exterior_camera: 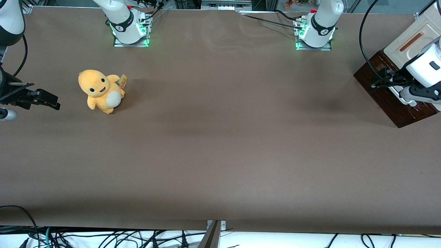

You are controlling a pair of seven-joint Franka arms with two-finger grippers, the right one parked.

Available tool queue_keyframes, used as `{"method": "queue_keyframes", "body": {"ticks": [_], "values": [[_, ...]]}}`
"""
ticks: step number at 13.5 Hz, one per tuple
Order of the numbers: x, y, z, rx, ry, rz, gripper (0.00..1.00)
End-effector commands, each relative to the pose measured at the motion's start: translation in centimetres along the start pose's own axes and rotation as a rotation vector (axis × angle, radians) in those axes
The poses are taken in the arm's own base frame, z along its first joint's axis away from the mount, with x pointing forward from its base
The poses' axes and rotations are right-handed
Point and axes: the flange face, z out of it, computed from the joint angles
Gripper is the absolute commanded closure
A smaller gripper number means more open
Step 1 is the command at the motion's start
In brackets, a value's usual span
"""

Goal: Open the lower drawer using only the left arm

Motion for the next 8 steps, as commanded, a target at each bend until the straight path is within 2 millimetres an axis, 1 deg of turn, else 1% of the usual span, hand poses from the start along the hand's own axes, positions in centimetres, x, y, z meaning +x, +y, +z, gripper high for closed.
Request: {"method": "queue_keyframes", "body": {"ticks": [1,8], "values": [[0.08,0.17,-0.60,0.025,-0.007,0.006,0.00],[0.08,0.15,-0.60,0.026,-0.007,0.012,0.00]]}}
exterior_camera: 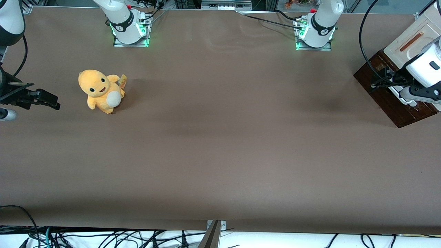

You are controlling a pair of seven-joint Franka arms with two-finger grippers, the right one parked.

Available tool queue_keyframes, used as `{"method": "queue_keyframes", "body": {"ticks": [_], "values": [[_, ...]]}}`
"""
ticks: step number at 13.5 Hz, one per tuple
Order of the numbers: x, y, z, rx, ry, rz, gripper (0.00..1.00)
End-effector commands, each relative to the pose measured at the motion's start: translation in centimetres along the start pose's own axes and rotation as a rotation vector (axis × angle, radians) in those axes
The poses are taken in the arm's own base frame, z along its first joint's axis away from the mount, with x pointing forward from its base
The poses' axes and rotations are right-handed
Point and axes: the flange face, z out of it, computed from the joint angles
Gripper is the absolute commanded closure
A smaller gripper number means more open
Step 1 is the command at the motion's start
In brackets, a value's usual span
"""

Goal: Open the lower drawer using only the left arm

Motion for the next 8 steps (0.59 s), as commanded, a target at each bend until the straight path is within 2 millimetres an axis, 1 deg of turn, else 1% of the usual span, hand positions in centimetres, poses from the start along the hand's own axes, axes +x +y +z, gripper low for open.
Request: {"method": "queue_keyframes", "body": {"ticks": [1,4,5,6,8], "values": [[0.1,0.1,-0.5,0.026,-0.008,0.013,0.00],[0.1,0.1,-0.5,0.027,-0.007,0.012,0.00],[0.1,0.6,-0.5,0.027,-0.008,0.012,0.00],[0.4,2.2,-0.4,0.028,-0.010,0.039,0.00],[0.5,2.7,-0.4,0.030,-0.010,0.047,0.00]]}}
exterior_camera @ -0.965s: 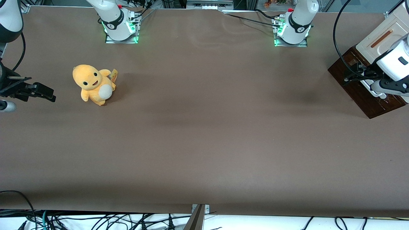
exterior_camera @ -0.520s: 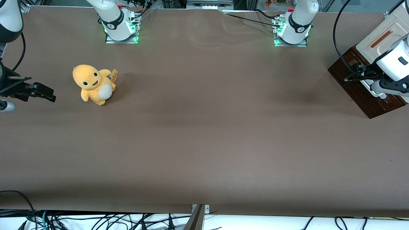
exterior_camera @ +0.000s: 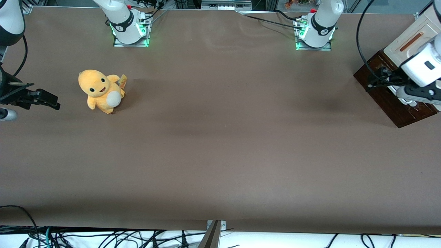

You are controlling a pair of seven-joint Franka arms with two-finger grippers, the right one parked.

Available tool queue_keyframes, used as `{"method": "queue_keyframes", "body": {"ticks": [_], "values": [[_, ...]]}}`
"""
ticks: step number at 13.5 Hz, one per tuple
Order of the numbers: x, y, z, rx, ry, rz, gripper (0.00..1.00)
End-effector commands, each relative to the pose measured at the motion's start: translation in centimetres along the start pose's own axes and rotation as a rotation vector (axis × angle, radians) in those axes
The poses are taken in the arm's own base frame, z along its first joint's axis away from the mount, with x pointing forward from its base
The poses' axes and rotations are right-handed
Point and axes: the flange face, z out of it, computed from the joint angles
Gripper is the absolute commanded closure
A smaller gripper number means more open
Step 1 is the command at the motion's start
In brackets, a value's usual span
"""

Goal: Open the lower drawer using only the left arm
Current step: 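Move the open left gripper toward the wooden cabinet's lower drawer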

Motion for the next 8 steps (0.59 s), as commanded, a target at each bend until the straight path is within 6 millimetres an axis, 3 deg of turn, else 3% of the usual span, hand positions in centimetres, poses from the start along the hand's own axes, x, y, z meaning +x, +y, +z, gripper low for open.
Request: {"method": "queue_keyframes", "body": {"ticks": [1,6,8], "values": [[0.3,0.4,-0.2,0.027,-0.011,0.006,0.00],[1.4,-2.3,2.9,0.014,-0.068,-0.026,0.00],[1.3,-3.5,3.2,0.002,-0.071,-0.048,0.00]]}}
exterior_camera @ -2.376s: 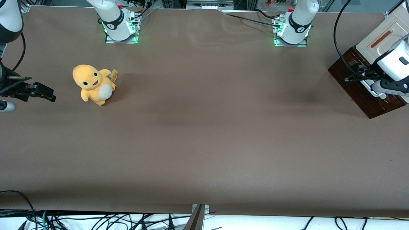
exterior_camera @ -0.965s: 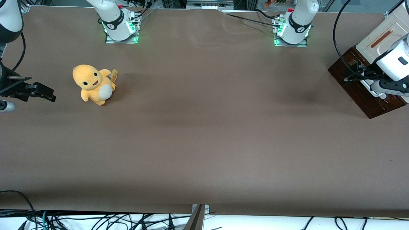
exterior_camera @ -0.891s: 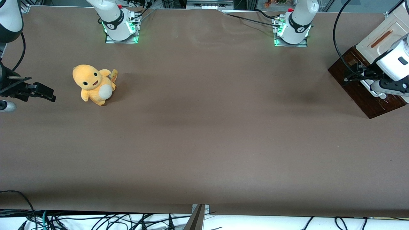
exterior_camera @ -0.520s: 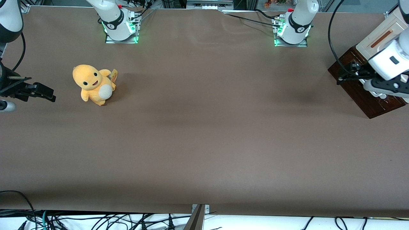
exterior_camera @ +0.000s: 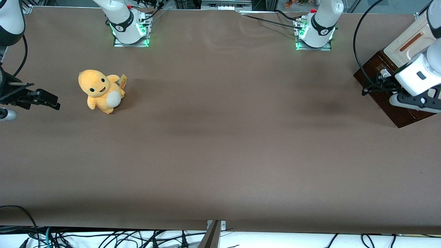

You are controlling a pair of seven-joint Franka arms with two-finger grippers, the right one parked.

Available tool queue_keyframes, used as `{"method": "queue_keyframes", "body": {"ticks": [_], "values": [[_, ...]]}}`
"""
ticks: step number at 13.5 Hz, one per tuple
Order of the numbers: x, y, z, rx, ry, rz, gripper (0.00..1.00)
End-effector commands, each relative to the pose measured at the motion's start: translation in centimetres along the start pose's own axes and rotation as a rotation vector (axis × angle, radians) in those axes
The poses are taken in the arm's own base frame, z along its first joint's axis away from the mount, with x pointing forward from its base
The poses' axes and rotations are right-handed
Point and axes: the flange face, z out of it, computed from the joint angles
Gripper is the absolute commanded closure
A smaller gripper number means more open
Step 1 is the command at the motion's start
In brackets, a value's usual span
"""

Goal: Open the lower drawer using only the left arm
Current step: 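Move the open left gripper toward the wooden cabinet's lower drawer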

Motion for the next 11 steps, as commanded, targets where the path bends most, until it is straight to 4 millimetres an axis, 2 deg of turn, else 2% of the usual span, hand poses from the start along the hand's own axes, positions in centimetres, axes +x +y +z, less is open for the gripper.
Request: {"method": "queue_keyframes", "body": {"ticks": [1,3,6,7,11], "values": [[0.2,-1.1,-0.3,0.021,-0.008,-0.020,0.00],[0.5,-1.4,0.4,0.057,-0.023,-0.056,0.00],[1.2,-1.7,1.7,0.217,-0.057,-0.141,0.00],[1.5,-1.3,2.5,0.265,-0.068,-0.174,0.00],[1.9,-2.4,6.2,0.392,-0.175,-0.325,0.00]]}}
